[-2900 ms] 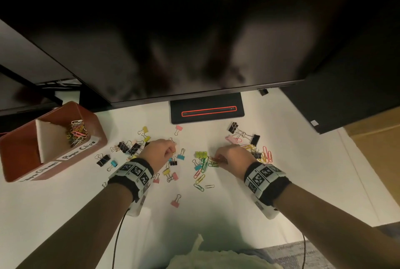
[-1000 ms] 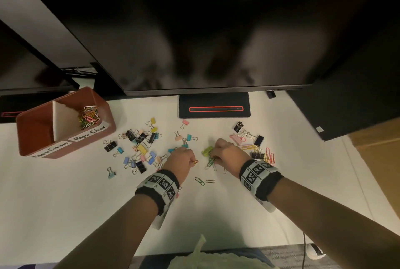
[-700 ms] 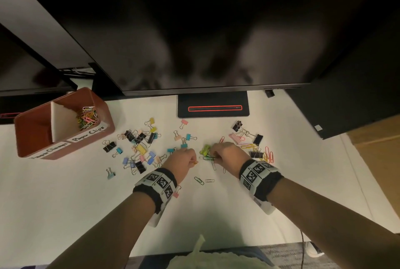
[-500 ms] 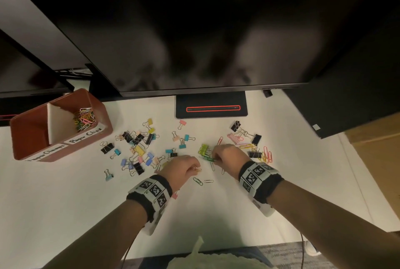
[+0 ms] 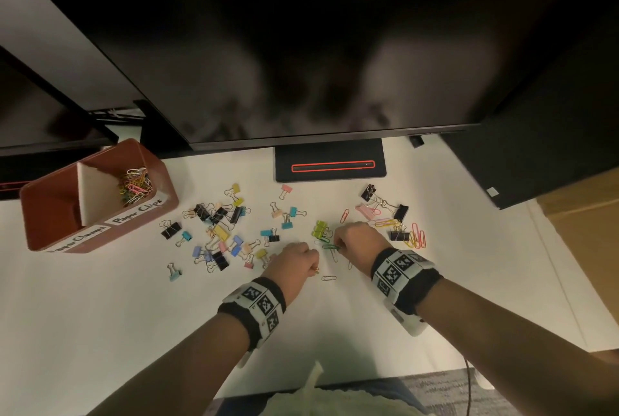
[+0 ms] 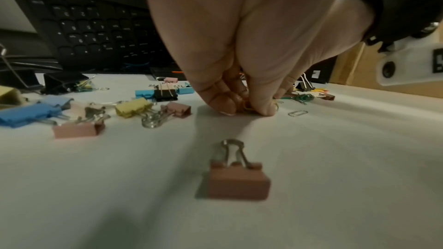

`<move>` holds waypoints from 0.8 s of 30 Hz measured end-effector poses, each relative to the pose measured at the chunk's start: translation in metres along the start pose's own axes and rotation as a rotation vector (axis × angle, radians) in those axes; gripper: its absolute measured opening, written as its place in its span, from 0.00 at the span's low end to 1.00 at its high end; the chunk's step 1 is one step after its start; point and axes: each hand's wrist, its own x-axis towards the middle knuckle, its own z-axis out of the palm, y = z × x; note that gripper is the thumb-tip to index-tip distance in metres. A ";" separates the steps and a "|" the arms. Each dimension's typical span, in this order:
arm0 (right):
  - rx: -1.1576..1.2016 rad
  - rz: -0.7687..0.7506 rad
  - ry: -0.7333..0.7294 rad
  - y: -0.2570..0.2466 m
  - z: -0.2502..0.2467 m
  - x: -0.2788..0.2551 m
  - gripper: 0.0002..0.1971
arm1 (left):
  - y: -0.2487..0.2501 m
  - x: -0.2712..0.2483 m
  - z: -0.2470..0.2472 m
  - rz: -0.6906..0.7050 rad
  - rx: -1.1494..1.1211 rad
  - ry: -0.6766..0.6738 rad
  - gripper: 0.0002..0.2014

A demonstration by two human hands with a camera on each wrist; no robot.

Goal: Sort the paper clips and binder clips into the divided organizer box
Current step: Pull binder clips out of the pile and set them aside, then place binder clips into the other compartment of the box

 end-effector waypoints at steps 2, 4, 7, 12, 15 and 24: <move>-0.004 0.022 -0.006 -0.002 0.000 0.000 0.09 | 0.002 -0.001 0.001 -0.017 0.059 -0.002 0.08; -0.012 0.026 -0.033 -0.003 0.000 0.001 0.08 | 0.003 -0.001 -0.001 -0.043 0.057 -0.025 0.09; -0.031 0.011 -0.077 -0.005 -0.002 0.000 0.09 | 0.003 -0.002 -0.004 -0.071 -0.068 -0.019 0.09; -0.015 -0.026 -0.058 -0.023 -0.021 -0.005 0.09 | -0.011 -0.022 -0.035 -0.135 -0.435 0.155 0.06; 0.023 -0.082 0.014 -0.059 -0.047 0.000 0.10 | -0.039 -0.041 -0.070 -0.171 -0.548 0.269 0.05; 0.115 -0.316 0.200 -0.243 -0.099 0.099 0.10 | -0.186 -0.092 -0.189 -0.505 -0.400 0.635 0.06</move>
